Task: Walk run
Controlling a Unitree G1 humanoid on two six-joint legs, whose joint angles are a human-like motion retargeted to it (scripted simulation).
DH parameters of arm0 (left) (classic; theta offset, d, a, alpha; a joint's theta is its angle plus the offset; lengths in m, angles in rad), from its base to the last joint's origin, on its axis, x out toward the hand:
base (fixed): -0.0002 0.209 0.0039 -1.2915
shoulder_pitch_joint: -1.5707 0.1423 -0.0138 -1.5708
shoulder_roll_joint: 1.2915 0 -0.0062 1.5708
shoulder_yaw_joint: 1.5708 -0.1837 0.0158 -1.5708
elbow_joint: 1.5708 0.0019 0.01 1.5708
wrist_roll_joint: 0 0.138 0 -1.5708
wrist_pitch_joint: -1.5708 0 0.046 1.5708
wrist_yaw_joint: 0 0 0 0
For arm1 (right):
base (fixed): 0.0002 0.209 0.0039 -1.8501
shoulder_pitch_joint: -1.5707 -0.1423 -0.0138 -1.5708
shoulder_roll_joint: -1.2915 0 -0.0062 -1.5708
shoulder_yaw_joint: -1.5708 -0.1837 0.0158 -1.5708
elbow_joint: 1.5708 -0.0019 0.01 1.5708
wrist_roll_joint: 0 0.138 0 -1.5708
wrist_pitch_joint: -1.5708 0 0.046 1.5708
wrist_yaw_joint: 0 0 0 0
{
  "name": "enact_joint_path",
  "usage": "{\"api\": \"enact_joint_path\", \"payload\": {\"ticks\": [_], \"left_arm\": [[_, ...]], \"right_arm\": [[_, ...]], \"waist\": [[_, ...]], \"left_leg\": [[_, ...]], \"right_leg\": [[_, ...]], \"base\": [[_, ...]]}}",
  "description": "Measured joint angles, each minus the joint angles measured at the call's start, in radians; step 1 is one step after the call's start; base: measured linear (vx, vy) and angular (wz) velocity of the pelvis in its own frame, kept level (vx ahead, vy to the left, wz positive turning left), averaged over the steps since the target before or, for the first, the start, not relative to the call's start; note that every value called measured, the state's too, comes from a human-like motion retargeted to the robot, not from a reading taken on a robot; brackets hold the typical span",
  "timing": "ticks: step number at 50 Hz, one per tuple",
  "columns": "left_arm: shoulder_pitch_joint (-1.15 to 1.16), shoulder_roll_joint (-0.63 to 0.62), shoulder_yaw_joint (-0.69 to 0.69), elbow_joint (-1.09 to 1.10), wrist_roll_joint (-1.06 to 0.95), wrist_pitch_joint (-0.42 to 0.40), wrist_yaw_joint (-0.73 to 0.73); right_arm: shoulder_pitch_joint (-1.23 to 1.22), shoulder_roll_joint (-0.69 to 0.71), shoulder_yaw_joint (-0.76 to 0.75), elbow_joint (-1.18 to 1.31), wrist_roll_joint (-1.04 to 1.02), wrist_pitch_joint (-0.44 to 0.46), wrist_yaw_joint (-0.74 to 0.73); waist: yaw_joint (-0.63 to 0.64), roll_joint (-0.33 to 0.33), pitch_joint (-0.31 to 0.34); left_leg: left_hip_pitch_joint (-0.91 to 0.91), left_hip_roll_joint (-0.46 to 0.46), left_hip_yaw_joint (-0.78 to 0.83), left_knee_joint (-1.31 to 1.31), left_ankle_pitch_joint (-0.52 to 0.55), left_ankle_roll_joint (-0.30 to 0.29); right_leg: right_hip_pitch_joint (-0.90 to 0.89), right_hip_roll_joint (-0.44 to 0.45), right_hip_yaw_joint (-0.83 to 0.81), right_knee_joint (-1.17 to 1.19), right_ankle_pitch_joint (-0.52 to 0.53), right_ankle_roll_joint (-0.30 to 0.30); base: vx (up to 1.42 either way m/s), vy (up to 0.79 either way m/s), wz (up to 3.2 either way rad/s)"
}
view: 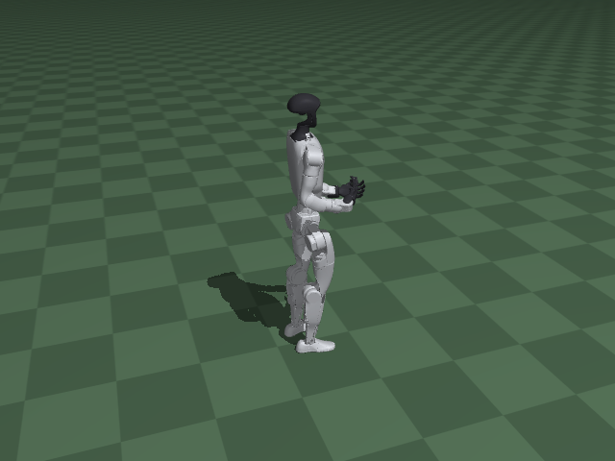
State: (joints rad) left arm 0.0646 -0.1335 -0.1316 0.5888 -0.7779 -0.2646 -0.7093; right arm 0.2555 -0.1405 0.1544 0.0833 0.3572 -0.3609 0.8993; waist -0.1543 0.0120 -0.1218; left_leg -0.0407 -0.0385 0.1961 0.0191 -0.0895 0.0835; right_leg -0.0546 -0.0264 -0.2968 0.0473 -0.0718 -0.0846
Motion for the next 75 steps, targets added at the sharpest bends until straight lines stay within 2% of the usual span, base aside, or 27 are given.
{"api": "enact_joint_path", "payload": {"ticks": [3,5,10,13,20,25,29,38,43,48,51,55,58,60,62,67,72,75], "left_arm": [[-0.013,0.005,-0.016,-0.001,-0.016,-0.029,0.048],[-0.021,0.004,-0.026,-0.004,-0.019,-0.051,0.079],[-0.045,0.001,-0.041,-0.019,-0.002,-0.119,0.138],[-0.057,0.001,-0.038,-0.027,0.02,-0.152,0.177],[-0.088,0.014,-0.022,-0.034,0.096,-0.214,0.24],[-0.101,0.022,-0.011,-0.034,0.142,-0.25,0.281],[-0.098,0.029,-0.01,-0.036,0.178,-0.268,0.29],[-0.056,0.053,-0.036,-0.029,0.239,-0.3,0.285],[-0.04,0.089,-0.043,-0.02,0.322,-0.318,0.286],[-0.045,0.149,-0.016,0.019,0.494,-0.328,0.27],[-0.048,0.189,0.027,0.052,0.612,-0.365,0.33],[-0.035,0.208,0.097,0.121,0.733,-0.377,0.455],[-0.026,0.201,0.134,0.187,0.713,-0.366,0.482],[-0.027,0.207,0.156,0.232,0.698,-0.356,0.487],[-0.036,0.221,0.17,0.274,0.714,-0.35,0.501],[-0.068,0.265,0.176,0.346,0.808,-0.333,0.568],[-0.129,0.32,0.189,0.38,0.926,-0.309,0.634],[-0.178,0.341,0.216,0.409,0.973,-0.291,0.655]], "right_arm": [[-0.02,0.013,-0.015,0.016,0.007,-0.005,-0.048],[-0.041,0.026,-0.026,0.034,0.005,-0.012,-0.148],[-0.14,0.064,0.007,0.073,-0.115,-0.058,-0.66],[-0.19,0.092,0.052,0.067,-0.204,-0.044,-0.855],[-0.277,0.136,0.166,0.055,-0.342,0.104,-1.008],[-0.297,0.134,0.197,0.043,-0.366,0.117,-1.098],[-0.289,0.133,0.205,0.047,-0.361,0.126,-1.097],[-0.225,0.152,0.204,0.104,-0.161,0.169,-0.927],[-0.157,0.137,0.2,0.108,-0.134,0.128,-0.887],[-0.082,0.126,0.181,0.099,-0.209,0.058,-0.932],[-0.055,0.131,0.156,0.104,-0.244,0.049,-0.944],[-0.034,0.143,0.111,0.12,-0.239,0.062,-0.901],[-0.004,0.15,0.078,0.119,-0.236,0.057,-0.896],[0.021,0.157,0.059,0.116,-0.238,0.052,-0.907],[0.047,0.167,0.04,0.115,-0.24,0.05,-0.921],[0.098,0.174,0.008,0.121,-0.243,0.049,-0.915],[0.102,0.159,0.01,0.139,-0.247,0.04,-0.918],[0.101,0.156,0.02,0.14,-0.25,0.027,-0.923]], "waist": [[0.006,-0.001,-0.003],[0.01,-0.002,-0.006],[0.009,-0.004,-0.009],[0.003,-0.003,-0.011],[-0.028,-0.009,-0.007],[-0.03,-0.014,0.0],[-0.021,-0.014,-0.001],[-0.011,-0.011,-0.016],[0.002,-0.014,-0.016],[-0.005,-0.011,-0.019],[-0.02,-0.003,-0.016],[-0.042,0.019,-0.006],[-0.057,0.044,-0.004],[-0.059,0.06,-0.008],[-0.075,0.067,-0.011],[-0.112,0.056,-0.016],[-0.172,0.03,0.015],[-0.197,0.031,0.04]], "left_leg": [[-0.001,0.003,0.0,0.0,0.0,-0.006],[-0.003,0.004,-0.002,0.002,0.0,-0.007],[-0.006,0.007,-0.01,0.005,-0.002,-0.01],[-0.007,0.008,-0.01,0.006,-0.002,-0.012],[-0.013,0.006,-0.028,0.014,-0.007,-0.016],[-0.031,0.007,-0.038,0.042,-0.021,-0.019],[-0.033,0.009,-0.034,0.052,-0.034,-0.018],[-0.017,0.005,-0.035,0.049,-0.054,-0.009],[-0.007,0.001,-0.04,0.052,-0.064,0.001],[0.006,-0.005,-0.053,0.046,-0.078,0.01],[0.012,-0.002,-0.056,0.043,-0.091,0.013],[0.021,0.015,-0.051,0.041,-0.11,0.008],[0.026,0.036,-0.049,0.04,-0.123,0.004],[0.028,0.051,-0.041,0.04,-0.131,0.0],[0.029,0.056,-0.047,0.043,-0.137,-0.004],[0.049,0.042,-0.059,0.039,-0.152,-0.011],[0.095,0.023,-0.071,0.03,-0.174,-0.015],[0.122,0.03,-0.073,0.026,-0.183,-0.029]], "right_leg": [[0.009,0.002,-0.01,-0.012,0.001,0.0],[0.011,0.005,-0.009,-0.019,0.002,-0.001],[0.017,0.01,-0.012,-0.035,0.005,-0.001],[0.019,0.01,-0.015,-0.039,0.004,-0.002],[0.022,0.009,-0.021,-0.045,-0.005,-0.005],[0.026,0.004,-0.034,-0.052,-0.012,-0.003],[0.028,0.002,-0.035,-0.052,-0.018,-0.001],[0.033,-0.006,-0.039,-0.026,-0.037,0.005],[0.032,-0.014,-0.041,0.006,-0.049,0.011],[0.018,-0.025,-0.047,0.058,-0.049,0.023],[-0.01,-0.033,-0.043,0.123,-0.024,0.044],[-0.08,-0.041,0.015,0.265,0.054,0.114],[-0.139,-0.04,0.028,0.374,0.123,0.132],[-0.177,-0.038,0.017,0.44,0.141,0.119],[-0.217,-0.032,0.035,0.465,0.137,0.137],[-0.282,-0.037,0.109,0.339,0.123,0.206],[-0.311,-0.126,0.089,0.133,0.162,0.198],[-0.333,-0.142,0.097,0.022,0.205,0.19]], "base": [[-0.01,-0.04,0.03],[0.0,0.0,0.0],[0.0,-0.01,0.01],[-0.01,-0.04,0.01],[-0.02,-0.01,0.07],[0.0,0.0,0.0],[0.0,0.0,0.0],[0.08,0.07,0.0],[0.15,0.05,0.0],[0.11,0.05,0.06],[0.11,0.08,-0.06],[0.09,0.09,-0.23],[0.11,0.08,-0.24],[0.12,0.03,-0.27],[0.18,-0.01,0.09],[0.22,-0.09,0.2],[0.25,-0.18,0.3],[0.23,-0.14,0.14]]}}
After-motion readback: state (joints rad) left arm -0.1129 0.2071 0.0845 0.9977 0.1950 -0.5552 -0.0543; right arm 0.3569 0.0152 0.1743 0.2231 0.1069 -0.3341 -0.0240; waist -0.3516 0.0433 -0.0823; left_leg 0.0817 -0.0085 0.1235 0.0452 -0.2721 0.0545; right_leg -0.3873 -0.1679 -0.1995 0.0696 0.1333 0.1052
